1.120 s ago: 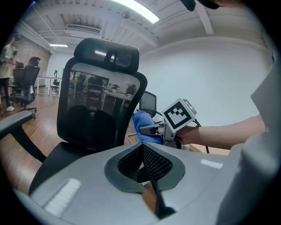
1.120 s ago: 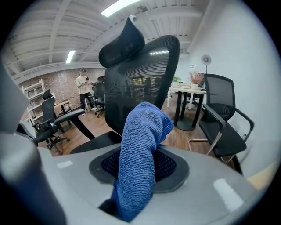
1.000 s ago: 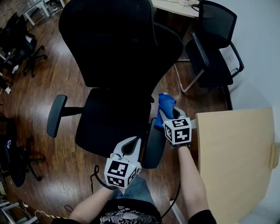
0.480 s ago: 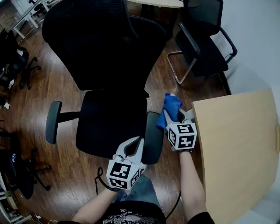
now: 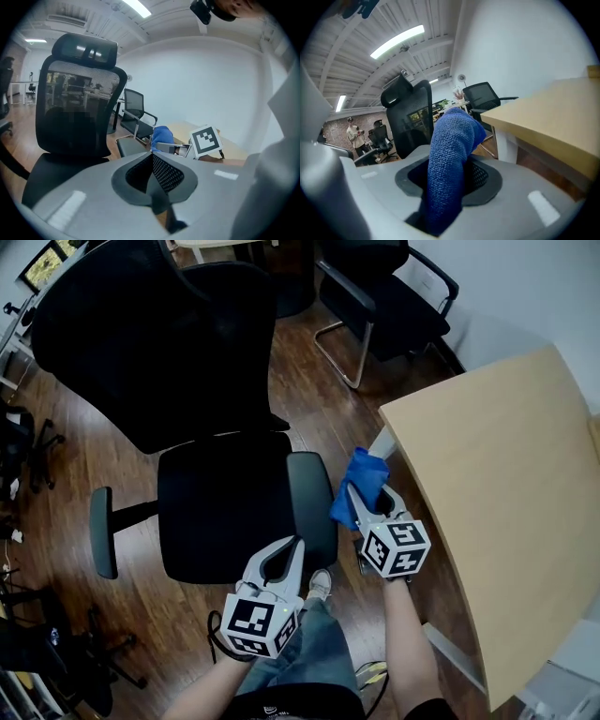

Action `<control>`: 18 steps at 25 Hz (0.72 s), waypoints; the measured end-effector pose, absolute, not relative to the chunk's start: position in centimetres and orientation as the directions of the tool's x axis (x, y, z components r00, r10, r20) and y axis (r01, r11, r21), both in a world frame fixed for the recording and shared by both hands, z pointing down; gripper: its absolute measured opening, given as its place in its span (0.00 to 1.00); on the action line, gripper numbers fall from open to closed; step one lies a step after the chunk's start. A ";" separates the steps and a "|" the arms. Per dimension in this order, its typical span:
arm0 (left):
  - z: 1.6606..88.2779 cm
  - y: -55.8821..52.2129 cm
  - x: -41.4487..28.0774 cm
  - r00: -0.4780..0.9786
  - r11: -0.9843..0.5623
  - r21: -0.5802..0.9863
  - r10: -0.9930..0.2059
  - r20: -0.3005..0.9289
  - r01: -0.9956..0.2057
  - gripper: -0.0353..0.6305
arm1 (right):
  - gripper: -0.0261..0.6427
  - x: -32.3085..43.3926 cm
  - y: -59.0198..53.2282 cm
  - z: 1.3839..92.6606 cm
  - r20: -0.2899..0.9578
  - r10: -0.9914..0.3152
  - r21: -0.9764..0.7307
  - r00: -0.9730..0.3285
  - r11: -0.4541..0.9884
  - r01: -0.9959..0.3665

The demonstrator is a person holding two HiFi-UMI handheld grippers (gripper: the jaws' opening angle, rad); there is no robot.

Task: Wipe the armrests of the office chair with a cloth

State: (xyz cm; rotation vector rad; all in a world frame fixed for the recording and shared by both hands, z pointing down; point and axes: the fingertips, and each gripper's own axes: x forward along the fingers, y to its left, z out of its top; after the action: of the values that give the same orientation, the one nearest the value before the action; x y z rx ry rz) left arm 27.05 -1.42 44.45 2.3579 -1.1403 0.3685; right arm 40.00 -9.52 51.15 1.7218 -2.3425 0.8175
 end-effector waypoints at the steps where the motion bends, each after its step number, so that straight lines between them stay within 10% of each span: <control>1: 44.5 -0.9 27.2 0.624 -0.541 0.312 -0.648 0.437 -0.781 0.06 | 0.26 40.2 -8.8 51.7 0.398 -0.851 -0.371 -0.343 0.192 -0.909; 18: 44.3 -1.6 33.2 0.564 -0.539 0.187 -0.716 0.411 -0.821 0.06 | 0.26 35.9 -8.4 59.0 0.211 -0.723 -0.616 -0.658 0.425 -0.664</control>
State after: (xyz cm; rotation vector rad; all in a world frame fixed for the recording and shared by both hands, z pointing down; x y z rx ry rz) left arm 33.17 -1.56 44.33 2.4429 -1.2536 0.4066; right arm 35.88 -8.42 59.02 1.3281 -2.7231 1.1122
